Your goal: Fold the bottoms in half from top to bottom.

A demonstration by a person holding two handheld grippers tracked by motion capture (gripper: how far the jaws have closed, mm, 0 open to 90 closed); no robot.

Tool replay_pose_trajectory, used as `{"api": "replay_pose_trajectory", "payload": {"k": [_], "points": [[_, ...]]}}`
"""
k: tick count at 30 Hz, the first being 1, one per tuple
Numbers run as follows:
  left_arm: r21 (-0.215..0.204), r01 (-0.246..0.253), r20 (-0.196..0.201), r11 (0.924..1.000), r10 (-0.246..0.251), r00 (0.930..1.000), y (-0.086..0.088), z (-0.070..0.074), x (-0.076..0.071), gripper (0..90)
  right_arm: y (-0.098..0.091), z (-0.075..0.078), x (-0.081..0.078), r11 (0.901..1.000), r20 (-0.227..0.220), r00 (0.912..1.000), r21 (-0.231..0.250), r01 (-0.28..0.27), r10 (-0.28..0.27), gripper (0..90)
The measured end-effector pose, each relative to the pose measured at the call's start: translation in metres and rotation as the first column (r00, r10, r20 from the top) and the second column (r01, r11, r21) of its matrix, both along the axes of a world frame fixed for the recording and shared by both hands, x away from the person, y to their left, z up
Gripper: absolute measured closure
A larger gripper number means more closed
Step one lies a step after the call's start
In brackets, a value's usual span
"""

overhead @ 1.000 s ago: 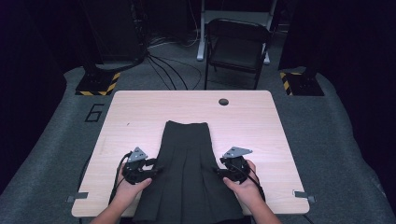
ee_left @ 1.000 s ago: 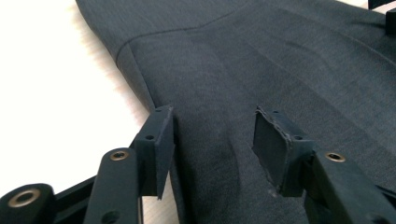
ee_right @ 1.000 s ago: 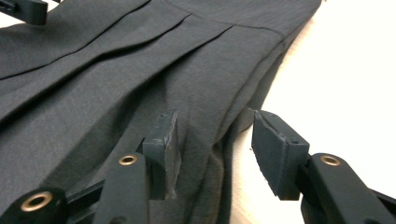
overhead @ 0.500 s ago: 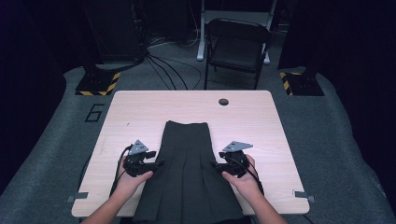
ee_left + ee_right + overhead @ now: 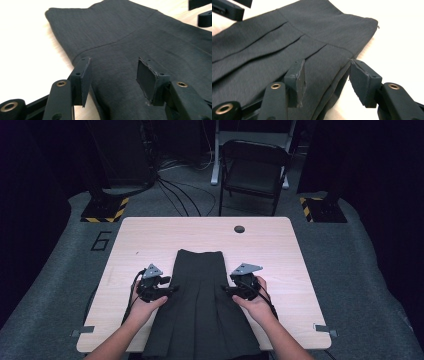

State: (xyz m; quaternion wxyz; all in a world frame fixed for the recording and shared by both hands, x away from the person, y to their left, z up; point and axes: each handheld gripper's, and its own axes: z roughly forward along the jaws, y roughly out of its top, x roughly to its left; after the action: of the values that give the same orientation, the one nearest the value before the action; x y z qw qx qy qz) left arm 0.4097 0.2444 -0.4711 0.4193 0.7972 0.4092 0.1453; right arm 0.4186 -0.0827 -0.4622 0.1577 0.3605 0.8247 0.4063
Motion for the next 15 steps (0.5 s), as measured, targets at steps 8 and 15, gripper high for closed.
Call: {"api": "replay_pose_trajectory", "payload": {"k": [8,15], "points": [[0.003,-0.022,-0.003,0.9997,0.022,0.9997,0.001,0.000,0.016,44.8,0.005,0.003,0.016,1.0000,-0.029,0.9996,-0.003,0.006,-0.006,44.5],[-0.003,-0.057,-0.006,0.9984,0.056,0.9984,0.002,0.000,0.031,45.1,0.008,0.002,0.027,0.9997,-0.055,0.9983,0.010,-0.020,0.021,45.2]]}}
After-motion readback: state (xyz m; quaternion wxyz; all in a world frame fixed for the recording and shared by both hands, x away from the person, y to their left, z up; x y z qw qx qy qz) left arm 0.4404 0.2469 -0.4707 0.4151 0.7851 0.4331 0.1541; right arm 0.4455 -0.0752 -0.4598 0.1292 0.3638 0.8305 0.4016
